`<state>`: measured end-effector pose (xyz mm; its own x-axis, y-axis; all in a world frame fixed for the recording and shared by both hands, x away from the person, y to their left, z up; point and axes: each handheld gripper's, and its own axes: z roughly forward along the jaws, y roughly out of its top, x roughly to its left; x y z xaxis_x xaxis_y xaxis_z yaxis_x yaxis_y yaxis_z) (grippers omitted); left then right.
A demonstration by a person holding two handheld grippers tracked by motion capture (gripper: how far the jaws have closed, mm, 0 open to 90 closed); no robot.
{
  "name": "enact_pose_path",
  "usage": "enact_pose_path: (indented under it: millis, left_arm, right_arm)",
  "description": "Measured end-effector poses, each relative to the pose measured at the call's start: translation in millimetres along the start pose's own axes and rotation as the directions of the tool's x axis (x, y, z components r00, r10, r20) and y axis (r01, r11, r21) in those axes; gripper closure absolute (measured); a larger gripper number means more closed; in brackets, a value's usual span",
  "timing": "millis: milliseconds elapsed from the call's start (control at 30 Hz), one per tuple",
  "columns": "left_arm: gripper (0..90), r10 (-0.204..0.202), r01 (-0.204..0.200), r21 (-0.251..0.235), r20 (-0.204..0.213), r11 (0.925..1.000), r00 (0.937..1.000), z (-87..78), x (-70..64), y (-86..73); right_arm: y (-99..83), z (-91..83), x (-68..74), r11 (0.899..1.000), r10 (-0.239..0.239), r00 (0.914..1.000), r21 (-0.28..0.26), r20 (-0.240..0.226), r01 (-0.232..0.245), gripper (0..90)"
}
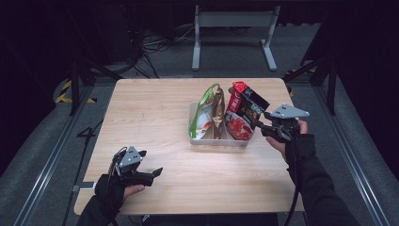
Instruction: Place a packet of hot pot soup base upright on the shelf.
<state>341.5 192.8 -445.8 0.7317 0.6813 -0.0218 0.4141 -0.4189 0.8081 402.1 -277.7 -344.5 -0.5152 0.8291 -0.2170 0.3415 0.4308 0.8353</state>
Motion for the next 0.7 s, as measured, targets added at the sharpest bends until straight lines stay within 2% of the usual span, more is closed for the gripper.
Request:
enact_pose_path:
  millis: [267, 400, 700]
  left_arm:
    - [11.3, 0.004, -0.004, 0.000, -0.002, 1.0000, 1.0000, -0.1, 0.6, -0.6]
    - [11.4, 0.003, -0.003, 0.003, 0.002, 1.0000, 1.0000, 0.0, -0.3, -0.3]
    - [11.4, 0.003, -0.003, 0.007, -0.003, 1.0000, 1.0000, 0.3, -1.0, -0.3]
  right_arm:
    - [-5.2, -10.6, -0.2, 0.999, -0.033, 0.9994, 0.011, -0.010, 0.033, 54.4]
    - [-8.2, -13.1, -0.9, 0.999, -0.037, 0.9992, 0.015, -0.013, 0.037, 54.0]
    - [-17.7, -17.8, 0.0, 0.996, -0.082, 0.9965, 0.044, -0.017, 0.082, 50.9]
